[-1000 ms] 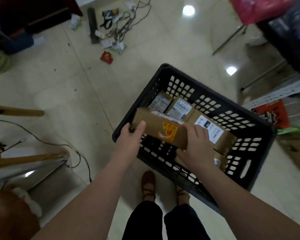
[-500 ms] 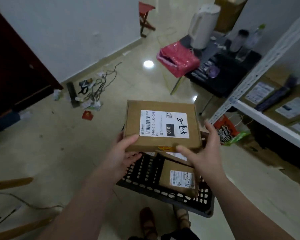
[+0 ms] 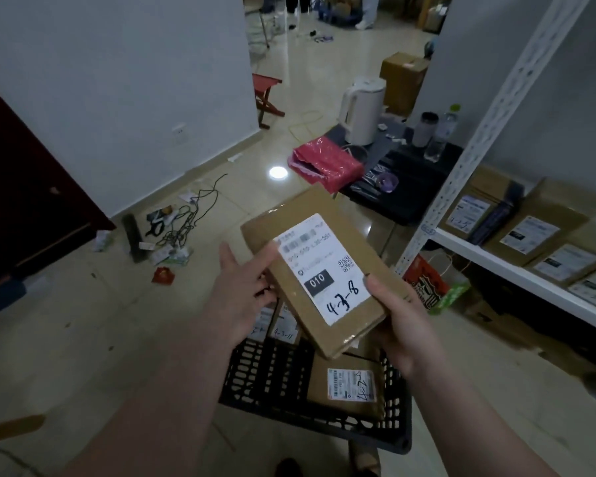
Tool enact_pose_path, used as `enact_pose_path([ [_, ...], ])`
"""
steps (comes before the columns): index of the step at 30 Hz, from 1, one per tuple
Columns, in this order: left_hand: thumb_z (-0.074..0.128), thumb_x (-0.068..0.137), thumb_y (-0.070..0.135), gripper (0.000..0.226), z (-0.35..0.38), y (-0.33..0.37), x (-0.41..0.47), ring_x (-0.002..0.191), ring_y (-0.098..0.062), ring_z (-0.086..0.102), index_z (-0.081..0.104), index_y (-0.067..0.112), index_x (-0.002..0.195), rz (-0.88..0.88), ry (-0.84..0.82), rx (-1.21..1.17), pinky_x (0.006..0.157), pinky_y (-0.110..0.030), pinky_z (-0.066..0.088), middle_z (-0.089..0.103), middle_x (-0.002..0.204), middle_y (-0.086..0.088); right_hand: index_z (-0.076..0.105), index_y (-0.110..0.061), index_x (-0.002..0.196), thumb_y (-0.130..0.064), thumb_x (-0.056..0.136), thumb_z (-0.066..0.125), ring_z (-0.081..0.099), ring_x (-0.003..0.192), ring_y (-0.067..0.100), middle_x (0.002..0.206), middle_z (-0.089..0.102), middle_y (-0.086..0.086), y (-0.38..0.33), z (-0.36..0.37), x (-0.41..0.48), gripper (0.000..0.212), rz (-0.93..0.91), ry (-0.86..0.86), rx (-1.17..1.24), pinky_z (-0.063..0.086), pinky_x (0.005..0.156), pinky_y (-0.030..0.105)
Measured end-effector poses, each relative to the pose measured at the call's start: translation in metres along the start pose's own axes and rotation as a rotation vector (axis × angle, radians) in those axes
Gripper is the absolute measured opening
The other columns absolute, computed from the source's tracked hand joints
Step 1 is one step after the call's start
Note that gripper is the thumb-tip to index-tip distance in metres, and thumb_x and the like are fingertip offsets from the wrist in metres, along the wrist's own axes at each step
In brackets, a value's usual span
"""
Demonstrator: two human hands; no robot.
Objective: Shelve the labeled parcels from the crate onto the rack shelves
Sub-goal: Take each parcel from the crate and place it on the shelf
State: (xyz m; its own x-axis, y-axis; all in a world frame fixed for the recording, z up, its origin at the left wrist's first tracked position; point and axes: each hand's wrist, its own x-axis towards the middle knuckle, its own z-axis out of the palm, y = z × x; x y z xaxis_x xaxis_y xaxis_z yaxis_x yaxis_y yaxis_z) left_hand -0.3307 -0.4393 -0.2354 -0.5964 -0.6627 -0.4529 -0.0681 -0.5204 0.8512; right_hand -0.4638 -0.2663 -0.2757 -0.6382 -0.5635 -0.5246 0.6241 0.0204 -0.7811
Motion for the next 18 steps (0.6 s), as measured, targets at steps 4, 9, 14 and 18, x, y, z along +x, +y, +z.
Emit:
enact_pose_path([
  [4, 0.088, 0.059, 0.043, 0.114, 0.018, -0.028, -0.014, 0.121, -0.022, 0.056, 0.013, 0.052, 0.145, -0.139, -0.176, 0.220, 0.104, -0.057, 0.040, 0.051, 0.140, 0.004, 0.050, -0.018, 0.121, -0.024, 0.077, 0.078, 0.070, 0.101, 0.027, 0.111, 0.072, 0.010, 0.016, 0.016, -0.010, 0.053, 0.044, 0.041, 0.136, 0.060, 0.078, 0.043],
  [9, 0.079, 0.075, 0.018, 0.082, 0.009, -0.032, -0.018, 0.105, -0.017, 0.066, 0.035, 0.047, 0.138, -0.099, -0.221, 0.242, 0.093, -0.048, 0.051, 0.070, 0.114, 0.012, 0.055, -0.016, 0.114, -0.035, 0.062, 0.083, 0.068, 0.102, 0.024, 0.110, 0.072, 0.008, 0.017, 0.009, -0.011, 0.062, 0.068, -0.004, -0.013, 0.056, 0.078, 0.037],
  [14, 0.077, 0.076, 0.011, 0.090, -0.004, -0.024, -0.020, 0.106, -0.017, 0.066, 0.029, 0.049, 0.142, -0.127, -0.248, 0.291, 0.093, -0.044, 0.051, 0.070, 0.113, 0.009, 0.049, -0.015, 0.132, -0.048, 0.046, 0.094, 0.067, 0.109, 0.031, 0.116, 0.071, 0.009, -0.006, 0.007, -0.003, 0.103, 0.098, -0.077, -0.159, 0.052, 0.096, 0.053],
  [18, 0.078, 0.074, 0.008, 0.100, -0.005, -0.022, -0.027, 0.114, -0.016, 0.061, 0.023, 0.050, 0.145, -0.164, -0.349, 0.383, 0.107, -0.047, 0.039, 0.069, 0.116, 0.011, 0.041, -0.027, 0.138, -0.042, 0.061, 0.086, 0.073, 0.095, 0.028, 0.106, 0.075, 0.006, -0.029, 0.016, 0.004, 0.090, 0.008, -0.073, -0.235, 0.058, 0.082, 0.050],
])
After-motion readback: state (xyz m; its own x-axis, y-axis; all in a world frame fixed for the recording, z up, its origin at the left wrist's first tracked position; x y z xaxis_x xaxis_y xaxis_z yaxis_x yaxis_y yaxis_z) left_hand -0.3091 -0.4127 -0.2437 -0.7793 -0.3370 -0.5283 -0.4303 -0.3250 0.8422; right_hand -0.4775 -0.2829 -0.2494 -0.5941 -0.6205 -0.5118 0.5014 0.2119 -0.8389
